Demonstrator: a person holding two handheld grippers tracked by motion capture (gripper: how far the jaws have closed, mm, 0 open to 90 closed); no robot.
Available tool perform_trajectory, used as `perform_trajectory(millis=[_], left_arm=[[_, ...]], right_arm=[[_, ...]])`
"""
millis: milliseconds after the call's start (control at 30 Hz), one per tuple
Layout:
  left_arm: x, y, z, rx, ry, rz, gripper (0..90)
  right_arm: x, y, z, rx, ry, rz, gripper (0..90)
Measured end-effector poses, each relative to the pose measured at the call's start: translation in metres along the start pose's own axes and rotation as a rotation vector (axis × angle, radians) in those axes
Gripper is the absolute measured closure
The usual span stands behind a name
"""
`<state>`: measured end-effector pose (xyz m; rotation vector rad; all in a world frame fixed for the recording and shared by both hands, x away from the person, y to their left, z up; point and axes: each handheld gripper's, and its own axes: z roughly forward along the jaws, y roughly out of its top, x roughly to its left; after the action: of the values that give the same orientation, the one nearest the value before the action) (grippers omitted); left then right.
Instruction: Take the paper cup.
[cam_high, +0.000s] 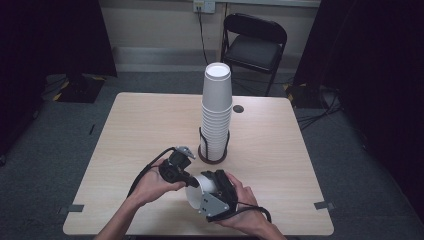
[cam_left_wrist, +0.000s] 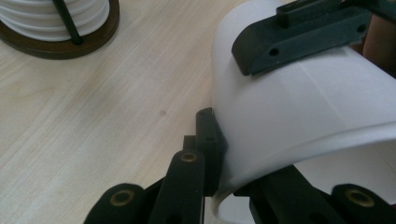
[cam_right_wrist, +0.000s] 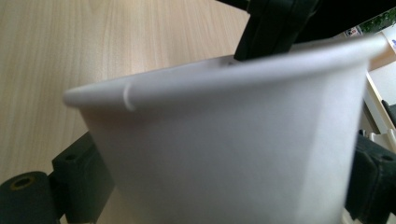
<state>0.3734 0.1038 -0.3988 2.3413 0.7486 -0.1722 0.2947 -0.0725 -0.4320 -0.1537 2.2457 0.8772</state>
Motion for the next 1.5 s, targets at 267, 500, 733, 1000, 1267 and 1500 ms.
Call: perform_trajectory(millis=[267,500,733,1000,1267,1500], left_arm=[[-0.003,0.002,-0.004,-0.032,0.008,-0.025,86.1],[-0.004,0.002,-0.003,-0.042,-0.004,-0.036,86.1],[-0.003,0.001,-0.003,-0.059,-0.012,-0.041,85.5],[0.002,-0.002,-0.005,-0.139,-0.043,-0.072,81.7],[0.004,-0.005,-0.009,-0.184,-0.04,-0.078,75.5],[0.008,-0.011,-0.016,-0.247,-0.031,-0.087,66.7]], right_arm=[[-0.001,0.004,-0.001,-0.016,-0.027,0.019,7.6],[-0.001,0.004,-0.001,-0.003,-0.048,0.01,7.5],[0.0,0.005,-0.002,-0.005,-0.057,0.003,8.4],[-0.004,0.003,-0.002,-0.017,-0.064,0.044,12.0],[-0.009,0.001,-0.005,-0.042,-0.077,0.082,12.0],[-0.018,-0.01,-0.005,-0.06,-0.069,0.188,12.0]])
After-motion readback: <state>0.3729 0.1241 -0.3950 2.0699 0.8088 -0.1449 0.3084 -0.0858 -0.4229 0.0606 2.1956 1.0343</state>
